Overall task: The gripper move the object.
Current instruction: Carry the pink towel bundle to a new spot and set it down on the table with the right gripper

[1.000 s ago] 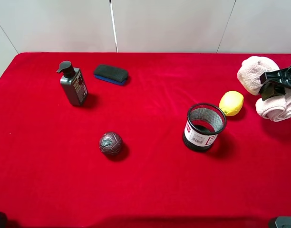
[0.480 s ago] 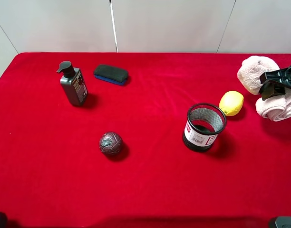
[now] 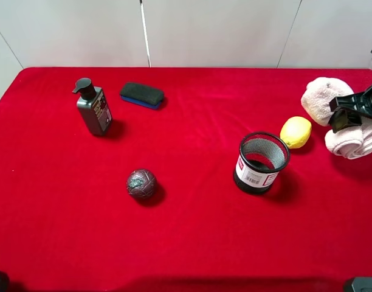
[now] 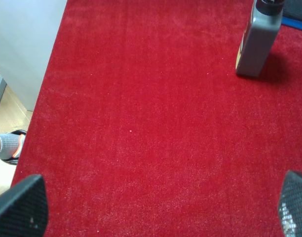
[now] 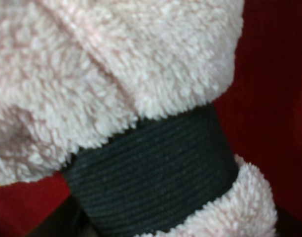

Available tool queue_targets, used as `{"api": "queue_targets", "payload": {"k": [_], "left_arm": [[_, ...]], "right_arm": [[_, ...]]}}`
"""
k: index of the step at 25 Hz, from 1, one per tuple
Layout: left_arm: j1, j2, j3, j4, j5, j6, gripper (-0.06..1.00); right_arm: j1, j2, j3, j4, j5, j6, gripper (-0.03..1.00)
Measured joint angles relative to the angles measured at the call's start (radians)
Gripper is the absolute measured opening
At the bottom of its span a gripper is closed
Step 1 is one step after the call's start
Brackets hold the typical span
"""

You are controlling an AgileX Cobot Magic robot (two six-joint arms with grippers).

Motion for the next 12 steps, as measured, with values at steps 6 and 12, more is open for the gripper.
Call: {"api": "queue_targets", "payload": {"k": [6,12], "left_arm": [[0.0,0.0,0.0,0.0,0.0,0.0,0.92],[0.0,0.0,0.0,0.0,0.0,0.0,0.92]], "right_arm": [[0.0,0.016,0.0,0.001,-0.018,-0.003,0.39],[0.0,0.047,0.0,0.001,-0.018,-0.007,0.39]]}}
